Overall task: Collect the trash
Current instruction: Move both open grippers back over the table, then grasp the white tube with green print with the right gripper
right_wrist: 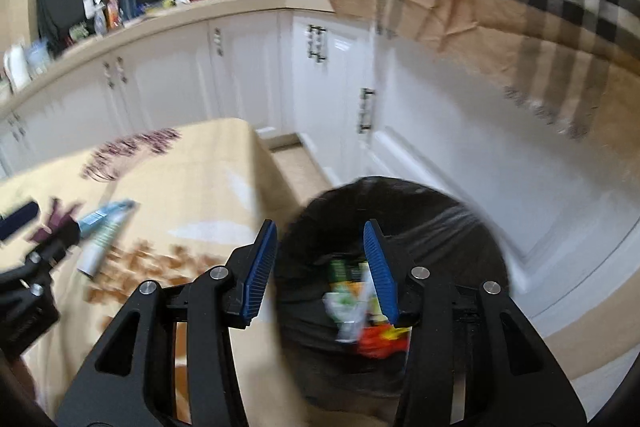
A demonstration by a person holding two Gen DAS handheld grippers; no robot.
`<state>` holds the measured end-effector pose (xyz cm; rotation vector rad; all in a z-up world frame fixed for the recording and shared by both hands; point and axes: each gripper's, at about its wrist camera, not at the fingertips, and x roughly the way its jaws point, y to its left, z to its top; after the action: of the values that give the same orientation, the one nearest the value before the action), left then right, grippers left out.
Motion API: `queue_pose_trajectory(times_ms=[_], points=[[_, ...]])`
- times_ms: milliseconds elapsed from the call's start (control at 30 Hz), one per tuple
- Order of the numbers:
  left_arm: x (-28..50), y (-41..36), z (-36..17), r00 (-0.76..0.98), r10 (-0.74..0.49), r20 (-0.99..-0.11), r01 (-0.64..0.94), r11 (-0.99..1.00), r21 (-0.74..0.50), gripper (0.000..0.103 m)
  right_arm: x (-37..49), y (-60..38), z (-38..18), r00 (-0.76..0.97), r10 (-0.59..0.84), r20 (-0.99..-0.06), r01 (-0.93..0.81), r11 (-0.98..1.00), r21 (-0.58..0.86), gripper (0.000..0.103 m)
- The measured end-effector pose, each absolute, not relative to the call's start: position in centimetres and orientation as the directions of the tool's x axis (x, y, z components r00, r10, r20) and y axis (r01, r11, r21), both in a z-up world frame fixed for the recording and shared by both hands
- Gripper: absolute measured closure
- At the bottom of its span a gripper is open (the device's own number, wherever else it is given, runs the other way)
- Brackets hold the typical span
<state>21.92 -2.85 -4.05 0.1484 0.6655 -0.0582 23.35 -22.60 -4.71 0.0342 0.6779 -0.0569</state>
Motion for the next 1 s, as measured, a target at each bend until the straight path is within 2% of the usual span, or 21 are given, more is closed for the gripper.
queue_pose_trajectory(times_ms=[533, 900, 933, 1000], points=[[20.5, 8.3, -4.3, 0.77, 0.139, -0.623, -0.088, 0.99, 0.112, 0.036, 24.7, -10.5, -5.5, 0.73, 0.109, -0.675, -0.142, 0.99, 0.007, 0.059], [20.6, 11.3, -5.0, 0.753, 0.153, -0.64, -0.122, 0.988, 0.092, 0.036, 26.8, -6.3, -7.4, 0.652, 0.139, -0.745, -0.198, 0.98, 0.01, 0.059], [20.7, 11.3, -5.0, 0.752, 0.148, -0.642, -0.119, 0.989, 0.088, 0.036, 27.0, -6.0, -7.7, 0.642, 0.135, -0.755, -0.204, 0.979, 0.002, 0.061], [20.8, 11.1, -5.1, 0.753, 0.136, -0.644, -0.109, 0.991, 0.081, 0.036, 27.3, -5.9, -8.1, 0.621, 0.133, -0.773, -0.211, 0.978, -0.001, 0.073]])
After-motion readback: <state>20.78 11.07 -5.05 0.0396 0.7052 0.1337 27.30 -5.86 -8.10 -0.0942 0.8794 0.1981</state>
